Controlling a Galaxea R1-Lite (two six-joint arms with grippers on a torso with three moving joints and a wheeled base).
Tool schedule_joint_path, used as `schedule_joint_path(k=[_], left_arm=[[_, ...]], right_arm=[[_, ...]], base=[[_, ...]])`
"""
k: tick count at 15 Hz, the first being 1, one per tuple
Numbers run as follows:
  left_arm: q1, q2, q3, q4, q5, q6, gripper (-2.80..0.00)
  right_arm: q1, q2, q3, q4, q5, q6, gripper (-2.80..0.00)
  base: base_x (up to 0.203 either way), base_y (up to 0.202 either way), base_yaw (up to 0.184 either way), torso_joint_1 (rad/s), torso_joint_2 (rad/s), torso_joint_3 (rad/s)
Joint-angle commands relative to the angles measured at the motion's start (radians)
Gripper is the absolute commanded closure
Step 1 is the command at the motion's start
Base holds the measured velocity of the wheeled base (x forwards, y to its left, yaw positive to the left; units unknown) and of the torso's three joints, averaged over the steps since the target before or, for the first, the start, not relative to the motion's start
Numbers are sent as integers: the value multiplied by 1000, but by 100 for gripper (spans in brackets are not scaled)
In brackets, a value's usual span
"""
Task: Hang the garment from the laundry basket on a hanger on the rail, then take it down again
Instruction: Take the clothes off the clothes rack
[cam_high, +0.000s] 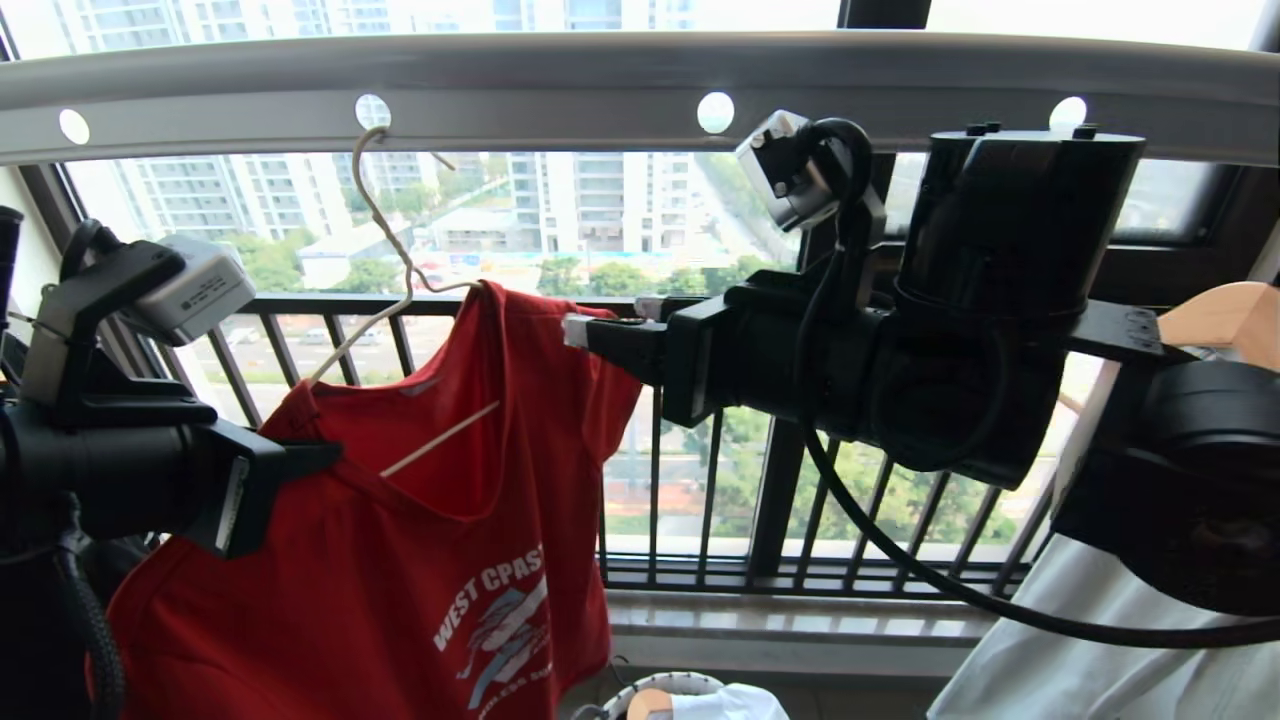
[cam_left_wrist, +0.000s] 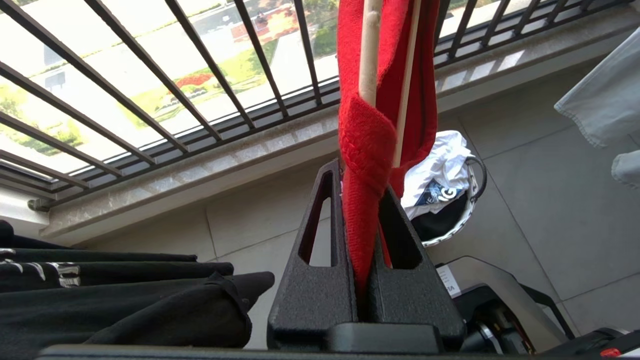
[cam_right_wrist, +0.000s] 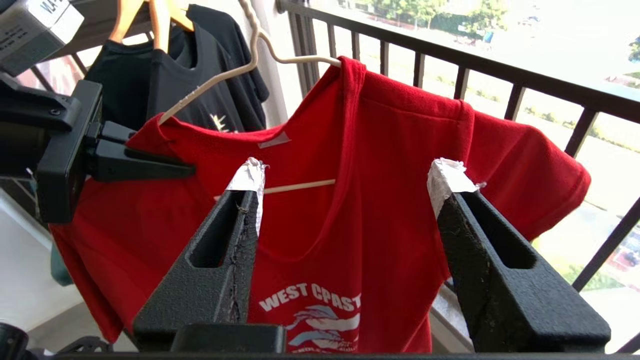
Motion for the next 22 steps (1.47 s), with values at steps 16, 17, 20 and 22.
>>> schedule_joint_path(k=[16, 17, 20, 22], left_arm=[[0, -40, 17, 0, 0, -11, 0], [0, -46, 19, 0, -1, -11, 0], [0, -53, 19, 0, -1, -11, 0], [0, -55, 19, 0, -1, -11, 0]], right_arm=[[51, 279, -338, 98, 1, 2, -280], [51, 297, -372, 123, 0, 2, -280], [51, 344, -432, 165, -12, 2, -280], [51, 358, -438, 171, -25, 2, -280]], base=[[0, 0, 0, 0, 0, 0], [0, 0, 0, 0, 0, 0], [0, 0, 0, 0, 0, 0], [0, 0, 0, 0, 0, 0]])
